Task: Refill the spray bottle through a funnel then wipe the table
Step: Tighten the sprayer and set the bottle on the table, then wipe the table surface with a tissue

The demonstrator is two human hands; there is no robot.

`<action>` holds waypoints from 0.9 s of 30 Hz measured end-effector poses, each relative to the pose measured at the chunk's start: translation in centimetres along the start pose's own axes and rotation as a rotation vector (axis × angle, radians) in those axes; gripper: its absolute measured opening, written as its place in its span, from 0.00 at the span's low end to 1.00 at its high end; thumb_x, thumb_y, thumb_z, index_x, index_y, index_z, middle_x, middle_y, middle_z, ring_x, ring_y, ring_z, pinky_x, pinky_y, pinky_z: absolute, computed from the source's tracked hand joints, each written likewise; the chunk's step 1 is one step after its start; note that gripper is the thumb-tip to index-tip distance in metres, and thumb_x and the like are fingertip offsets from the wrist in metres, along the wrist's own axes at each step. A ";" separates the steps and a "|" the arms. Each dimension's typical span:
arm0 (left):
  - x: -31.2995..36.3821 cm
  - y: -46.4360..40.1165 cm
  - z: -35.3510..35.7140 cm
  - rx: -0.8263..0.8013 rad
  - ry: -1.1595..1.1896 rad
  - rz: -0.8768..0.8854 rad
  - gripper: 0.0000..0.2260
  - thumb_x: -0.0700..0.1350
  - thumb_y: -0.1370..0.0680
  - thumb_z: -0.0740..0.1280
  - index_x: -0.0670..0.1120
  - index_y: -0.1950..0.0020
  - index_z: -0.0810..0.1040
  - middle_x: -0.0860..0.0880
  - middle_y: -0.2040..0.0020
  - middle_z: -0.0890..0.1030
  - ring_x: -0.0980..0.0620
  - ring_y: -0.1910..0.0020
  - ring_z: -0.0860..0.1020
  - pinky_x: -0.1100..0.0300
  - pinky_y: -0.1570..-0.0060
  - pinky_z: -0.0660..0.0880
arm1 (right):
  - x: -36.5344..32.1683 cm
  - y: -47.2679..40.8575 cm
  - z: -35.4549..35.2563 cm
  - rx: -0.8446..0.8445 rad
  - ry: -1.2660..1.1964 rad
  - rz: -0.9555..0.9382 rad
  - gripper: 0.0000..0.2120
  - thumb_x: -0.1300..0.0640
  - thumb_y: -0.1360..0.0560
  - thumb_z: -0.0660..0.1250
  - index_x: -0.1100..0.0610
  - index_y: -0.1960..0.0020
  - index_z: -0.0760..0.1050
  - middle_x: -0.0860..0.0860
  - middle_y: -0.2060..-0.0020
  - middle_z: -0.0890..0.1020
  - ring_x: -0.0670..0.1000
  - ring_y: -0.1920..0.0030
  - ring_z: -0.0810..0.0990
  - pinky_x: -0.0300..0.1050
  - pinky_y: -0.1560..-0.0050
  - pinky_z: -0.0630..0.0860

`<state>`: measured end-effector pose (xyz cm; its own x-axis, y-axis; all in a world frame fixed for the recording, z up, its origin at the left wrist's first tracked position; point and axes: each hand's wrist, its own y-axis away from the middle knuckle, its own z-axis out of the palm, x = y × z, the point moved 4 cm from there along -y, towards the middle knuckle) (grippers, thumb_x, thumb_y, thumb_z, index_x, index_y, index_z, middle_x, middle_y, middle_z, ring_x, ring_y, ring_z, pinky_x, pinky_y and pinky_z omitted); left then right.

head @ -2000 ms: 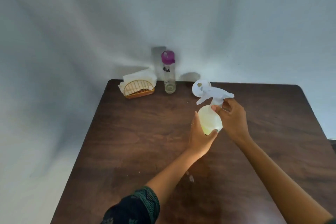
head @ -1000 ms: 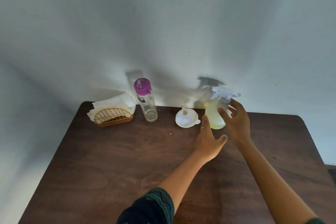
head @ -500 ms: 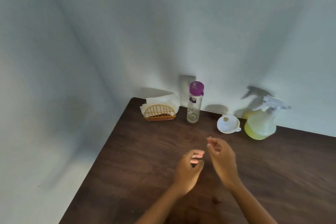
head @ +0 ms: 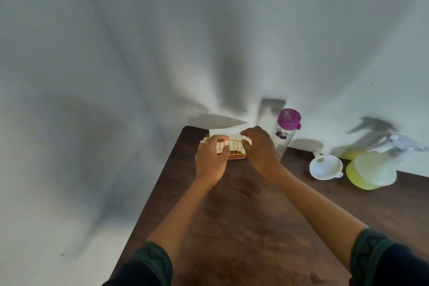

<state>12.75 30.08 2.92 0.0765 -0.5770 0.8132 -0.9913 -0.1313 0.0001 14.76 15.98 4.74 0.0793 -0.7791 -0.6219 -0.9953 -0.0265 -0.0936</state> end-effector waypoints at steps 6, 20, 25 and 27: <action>-0.6 -3.9 0.2 -0.099 -0.345 0.086 0.15 0.48 0.22 0.65 0.54 0.35 0.74 0.51 0.36 0.77 0.48 0.33 0.68 0.50 0.36 0.60 | 1.1 -3.1 2.0 -0.056 0.235 0.023 0.13 0.62 0.23 0.62 0.61 0.39 0.74 0.57 0.43 0.77 0.58 0.43 0.74 0.51 0.45 0.71; -2.7 -5.1 0.5 -0.143 -0.413 0.087 0.18 0.53 0.23 0.66 0.53 0.34 0.73 0.50 0.37 0.77 0.48 0.34 0.69 0.49 0.35 0.57 | -0.1 -3.4 1.8 -0.080 -0.073 -0.023 0.04 0.63 0.23 0.62 0.62 0.52 0.75 0.56 0.54 0.79 0.55 0.51 0.76 0.47 0.50 0.70; -2.9 -5.4 0.3 -0.160 -0.468 0.059 0.20 0.55 0.22 0.64 0.49 0.32 0.72 0.48 0.37 0.77 0.48 0.35 0.70 0.49 0.33 0.57 | -1.1 -2.6 0.5 -0.100 -0.229 0.009 0.04 0.59 0.21 0.60 0.58 0.50 0.72 0.47 0.56 0.78 0.46 0.53 0.74 0.42 0.49 0.65; -3.2 -5.4 0.2 -0.173 -0.459 0.044 0.21 0.55 0.22 0.64 0.49 0.32 0.72 0.47 0.38 0.78 0.49 0.35 0.70 0.49 0.33 0.56 | -1.2 -2.4 0.2 -0.059 -0.246 0.009 0.03 0.58 0.21 0.60 0.57 0.50 0.71 0.46 0.57 0.77 0.46 0.53 0.74 0.47 0.44 0.65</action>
<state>17.89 32.42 0.21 0.0346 -0.8798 0.4740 -0.9949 0.0144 0.0995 17.04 17.10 5.57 0.0747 -0.6041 -0.7934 -0.9970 -0.0627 -0.0462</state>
